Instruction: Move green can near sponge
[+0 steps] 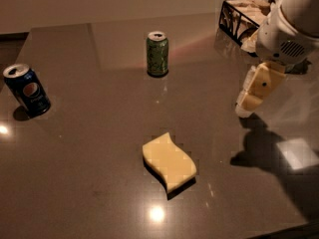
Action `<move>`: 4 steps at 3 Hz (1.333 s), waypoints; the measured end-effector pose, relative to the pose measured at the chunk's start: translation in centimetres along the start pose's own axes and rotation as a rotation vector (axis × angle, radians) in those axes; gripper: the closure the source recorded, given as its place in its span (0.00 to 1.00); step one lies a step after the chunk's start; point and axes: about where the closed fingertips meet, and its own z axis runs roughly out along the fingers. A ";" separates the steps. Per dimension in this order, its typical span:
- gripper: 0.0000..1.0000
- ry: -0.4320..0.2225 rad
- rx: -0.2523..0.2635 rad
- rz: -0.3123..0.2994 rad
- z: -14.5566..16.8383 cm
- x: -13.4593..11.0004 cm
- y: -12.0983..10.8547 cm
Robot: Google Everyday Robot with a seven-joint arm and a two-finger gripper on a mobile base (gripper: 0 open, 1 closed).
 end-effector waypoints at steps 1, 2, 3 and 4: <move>0.00 -0.042 0.003 0.041 1.8 -2.0 -1.4; 0.00 -0.077 0.028 0.108 3.2 -3.9 -3.7; 0.00 -0.109 0.053 0.171 4.6 -5.8 -6.0; 0.00 -0.150 0.067 0.215 6.1 -7.7 -8.1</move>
Offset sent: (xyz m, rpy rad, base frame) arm 0.0917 0.0471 -0.0130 0.1551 -0.0399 -0.1973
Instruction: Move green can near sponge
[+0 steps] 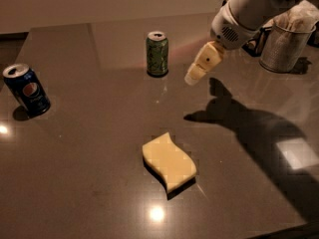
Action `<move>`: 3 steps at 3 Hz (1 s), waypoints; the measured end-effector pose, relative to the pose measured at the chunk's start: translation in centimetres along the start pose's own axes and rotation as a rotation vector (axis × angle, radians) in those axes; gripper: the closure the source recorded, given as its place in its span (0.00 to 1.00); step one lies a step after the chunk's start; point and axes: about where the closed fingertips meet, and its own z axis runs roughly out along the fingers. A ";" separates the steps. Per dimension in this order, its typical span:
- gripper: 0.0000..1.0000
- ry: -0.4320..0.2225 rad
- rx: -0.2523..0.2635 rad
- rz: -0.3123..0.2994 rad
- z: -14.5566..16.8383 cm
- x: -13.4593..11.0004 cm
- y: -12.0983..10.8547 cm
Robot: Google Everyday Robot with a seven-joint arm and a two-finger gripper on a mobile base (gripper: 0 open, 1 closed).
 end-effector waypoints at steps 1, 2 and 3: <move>0.00 -0.040 0.007 0.039 2.0 -2.1 -1.2; 0.00 -0.080 0.020 0.079 4.0 -3.8 -2.9; 0.00 -0.125 0.016 0.112 5.8 -5.5 -4.1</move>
Offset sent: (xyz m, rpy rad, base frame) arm 0.0894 0.0400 -0.0134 0.1463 -0.0562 -0.1151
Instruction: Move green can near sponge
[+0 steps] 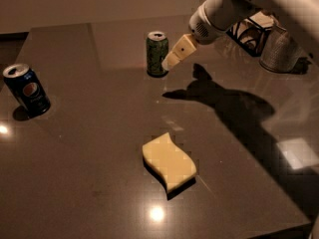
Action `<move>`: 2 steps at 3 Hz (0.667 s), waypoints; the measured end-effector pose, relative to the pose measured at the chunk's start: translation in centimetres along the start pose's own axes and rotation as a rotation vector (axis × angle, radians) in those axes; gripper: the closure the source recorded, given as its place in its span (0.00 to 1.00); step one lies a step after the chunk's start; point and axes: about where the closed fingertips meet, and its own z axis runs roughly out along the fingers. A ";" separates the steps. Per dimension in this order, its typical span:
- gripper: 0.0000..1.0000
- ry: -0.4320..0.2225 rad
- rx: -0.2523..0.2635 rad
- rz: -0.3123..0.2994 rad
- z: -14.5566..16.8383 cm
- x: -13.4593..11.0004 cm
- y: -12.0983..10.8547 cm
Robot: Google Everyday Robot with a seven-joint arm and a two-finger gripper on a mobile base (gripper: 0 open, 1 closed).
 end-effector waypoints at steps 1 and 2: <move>0.00 -0.025 -0.024 0.020 2.1 -1.2 0.2; 0.00 -0.049 -0.064 0.020 4.1 -3.0 0.8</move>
Offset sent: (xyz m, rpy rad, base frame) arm 0.0334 0.0512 -0.0178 0.0976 0.0276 0.0271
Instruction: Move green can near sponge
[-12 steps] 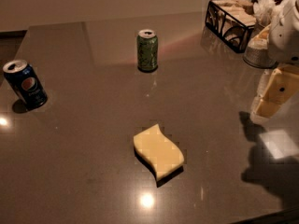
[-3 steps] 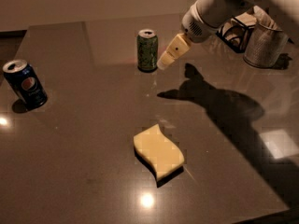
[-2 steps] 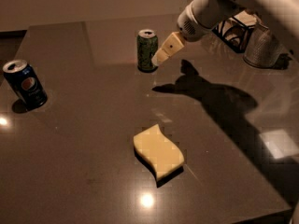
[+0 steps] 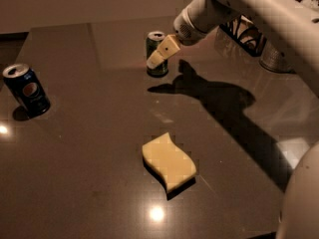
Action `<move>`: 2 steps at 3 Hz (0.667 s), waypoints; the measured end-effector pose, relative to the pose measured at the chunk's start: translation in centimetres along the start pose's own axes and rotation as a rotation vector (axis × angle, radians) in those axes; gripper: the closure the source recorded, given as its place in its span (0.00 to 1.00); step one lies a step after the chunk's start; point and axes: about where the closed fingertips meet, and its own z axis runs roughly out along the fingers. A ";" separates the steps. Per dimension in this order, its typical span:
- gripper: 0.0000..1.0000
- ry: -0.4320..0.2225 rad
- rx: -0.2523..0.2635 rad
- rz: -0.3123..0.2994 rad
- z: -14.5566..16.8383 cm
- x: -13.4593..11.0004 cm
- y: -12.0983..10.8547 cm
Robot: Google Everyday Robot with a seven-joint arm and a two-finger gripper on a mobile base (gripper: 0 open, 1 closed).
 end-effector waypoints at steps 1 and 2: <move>0.00 -0.019 -0.027 -0.016 0.8 -1.3 0.5; 0.16 -0.025 -0.059 -0.034 1.2 -2.4 1.0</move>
Offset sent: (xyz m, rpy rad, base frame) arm 0.0098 0.0363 0.0157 0.0421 0.0085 0.1034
